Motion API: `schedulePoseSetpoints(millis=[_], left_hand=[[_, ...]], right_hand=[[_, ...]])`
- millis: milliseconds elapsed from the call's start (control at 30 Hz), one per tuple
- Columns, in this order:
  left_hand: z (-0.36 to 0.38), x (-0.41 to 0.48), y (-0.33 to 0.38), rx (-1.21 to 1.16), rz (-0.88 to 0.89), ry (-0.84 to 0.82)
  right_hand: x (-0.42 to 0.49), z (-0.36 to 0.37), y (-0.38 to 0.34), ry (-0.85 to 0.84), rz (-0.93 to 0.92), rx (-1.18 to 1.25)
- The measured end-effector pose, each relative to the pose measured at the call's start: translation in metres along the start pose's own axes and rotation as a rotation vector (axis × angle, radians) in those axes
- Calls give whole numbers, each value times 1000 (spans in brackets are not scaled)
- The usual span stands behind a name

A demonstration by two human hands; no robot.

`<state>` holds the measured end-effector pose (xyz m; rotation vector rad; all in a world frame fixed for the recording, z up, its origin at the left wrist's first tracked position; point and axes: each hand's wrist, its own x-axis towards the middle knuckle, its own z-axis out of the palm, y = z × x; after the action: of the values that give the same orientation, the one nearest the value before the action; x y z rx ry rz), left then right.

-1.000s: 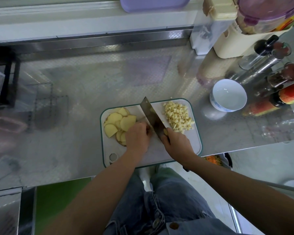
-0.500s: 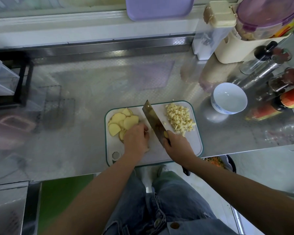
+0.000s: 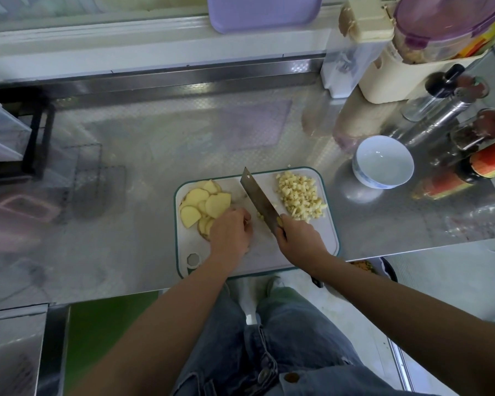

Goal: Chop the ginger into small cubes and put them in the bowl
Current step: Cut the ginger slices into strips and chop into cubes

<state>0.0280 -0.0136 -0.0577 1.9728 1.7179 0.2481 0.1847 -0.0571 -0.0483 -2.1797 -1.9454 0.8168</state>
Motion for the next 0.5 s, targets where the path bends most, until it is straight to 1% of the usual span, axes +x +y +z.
schedulePoseSetpoints(millis=[200, 300, 367, 500], left_hand=[[2, 4, 3, 25, 28, -34], [1, 6, 4, 21, 49, -58], [1, 7, 5, 30, 57, -62], [-1, 9, 8, 18, 34, -22]], right_hand=[[4, -1, 6, 10, 18, 9], [13, -13, 15, 67, 81, 84], [19, -24, 21, 87, 117, 86], [17, -31, 17, 89, 58, 130]])
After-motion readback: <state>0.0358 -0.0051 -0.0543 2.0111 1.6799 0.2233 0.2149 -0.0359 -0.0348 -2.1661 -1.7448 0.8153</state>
